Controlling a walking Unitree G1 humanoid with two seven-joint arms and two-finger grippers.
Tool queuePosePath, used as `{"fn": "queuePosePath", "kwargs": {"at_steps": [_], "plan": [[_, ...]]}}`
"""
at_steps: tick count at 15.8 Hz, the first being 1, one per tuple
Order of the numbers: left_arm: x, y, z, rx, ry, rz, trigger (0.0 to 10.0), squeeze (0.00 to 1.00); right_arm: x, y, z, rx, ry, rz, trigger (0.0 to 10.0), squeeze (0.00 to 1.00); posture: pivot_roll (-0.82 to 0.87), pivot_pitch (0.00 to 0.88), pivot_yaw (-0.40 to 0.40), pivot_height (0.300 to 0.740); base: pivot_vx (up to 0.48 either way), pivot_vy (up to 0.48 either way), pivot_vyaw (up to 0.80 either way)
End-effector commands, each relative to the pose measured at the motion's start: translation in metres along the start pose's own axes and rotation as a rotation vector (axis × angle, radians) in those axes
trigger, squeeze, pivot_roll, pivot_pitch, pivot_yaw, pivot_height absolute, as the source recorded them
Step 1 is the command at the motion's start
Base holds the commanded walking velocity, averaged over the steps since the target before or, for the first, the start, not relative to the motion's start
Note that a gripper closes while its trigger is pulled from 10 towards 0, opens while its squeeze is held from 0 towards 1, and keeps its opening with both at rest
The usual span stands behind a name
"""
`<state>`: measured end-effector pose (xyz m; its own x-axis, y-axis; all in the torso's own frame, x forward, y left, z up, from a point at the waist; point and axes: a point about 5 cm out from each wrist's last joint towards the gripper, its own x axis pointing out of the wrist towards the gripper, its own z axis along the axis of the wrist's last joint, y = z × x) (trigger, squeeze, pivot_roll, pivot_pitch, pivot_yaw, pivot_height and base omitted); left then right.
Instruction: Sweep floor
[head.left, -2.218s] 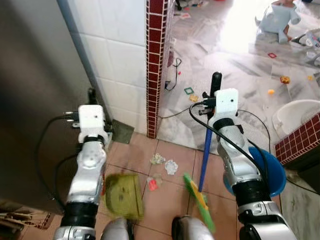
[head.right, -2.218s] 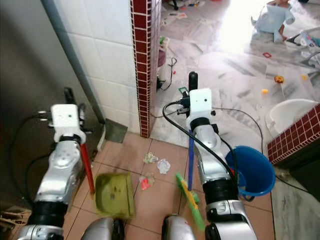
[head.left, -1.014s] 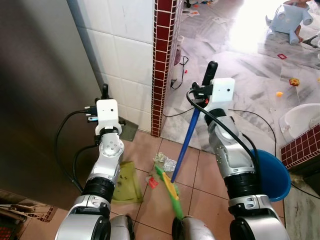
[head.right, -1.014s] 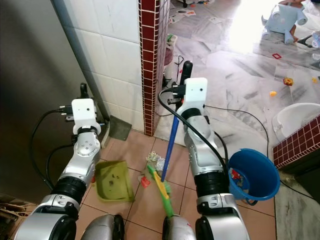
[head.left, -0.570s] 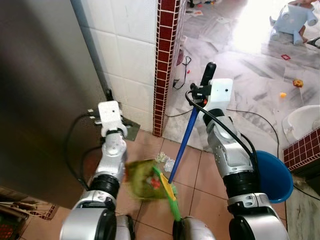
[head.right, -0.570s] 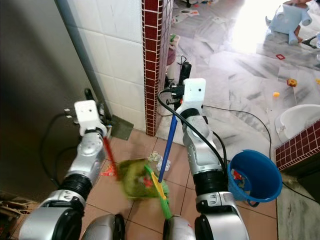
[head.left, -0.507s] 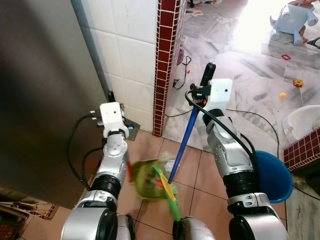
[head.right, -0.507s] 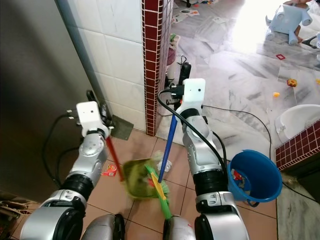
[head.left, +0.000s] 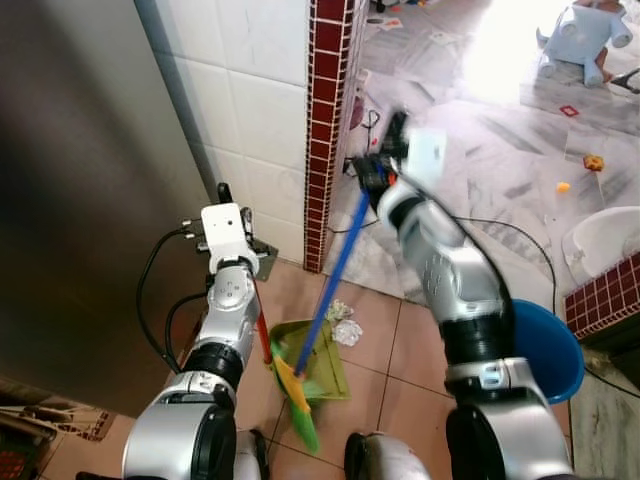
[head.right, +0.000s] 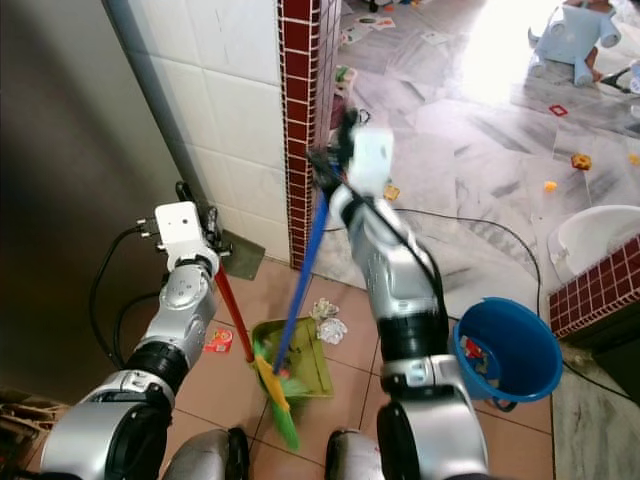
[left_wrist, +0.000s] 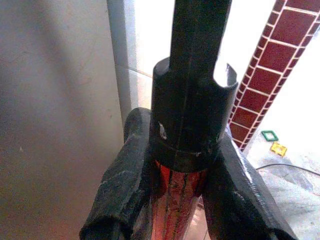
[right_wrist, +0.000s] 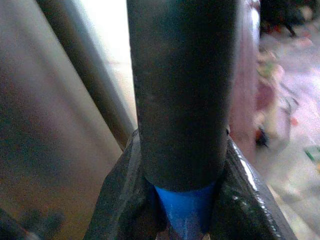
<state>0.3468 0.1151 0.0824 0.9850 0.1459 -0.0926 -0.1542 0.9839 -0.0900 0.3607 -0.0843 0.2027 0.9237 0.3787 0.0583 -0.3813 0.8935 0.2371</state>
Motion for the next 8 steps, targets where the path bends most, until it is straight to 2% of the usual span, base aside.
{"fn": "queuePosePath", "kwargs": {"at_steps": [1,2,3,6,8], "plan": [[-0.007,-0.007,-0.018,-0.035,0.099,-0.022,10.0,0.00,0.003,0.016,0.034,0.041,-0.131,0.090,10.0,0.00,-0.08,0.113,-0.015,0.740,0.000,0.000,0.00],[-0.007,-0.007,-0.018,-0.035,0.100,-0.023,10.0,0.00,0.002,0.017,0.049,-0.018,-0.201,0.096,10.0,0.00,-0.08,0.113,-0.015,0.740,0.000,0.000,0.00],[-0.007,-0.007,-0.019,-0.035,0.100,-0.023,10.0,0.00,0.002,0.017,0.052,-0.050,-0.218,0.096,10.0,0.00,-0.08,0.113,-0.015,0.740,0.000,0.000,0.00],[-0.006,-0.008,-0.018,-0.059,0.095,-0.037,10.0,0.00,-0.003,0.008,0.077,-0.244,-0.341,0.032,10.0,0.00,-0.08,0.106,-0.013,0.740,0.000,0.000,0.00],[-0.006,-0.013,-0.010,-0.066,0.047,-0.110,10.0,0.00,-0.008,-0.009,0.079,-0.343,-0.369,-0.058,10.0,0.00,-0.09,0.106,-0.012,0.740,0.000,0.000,0.00]]}}
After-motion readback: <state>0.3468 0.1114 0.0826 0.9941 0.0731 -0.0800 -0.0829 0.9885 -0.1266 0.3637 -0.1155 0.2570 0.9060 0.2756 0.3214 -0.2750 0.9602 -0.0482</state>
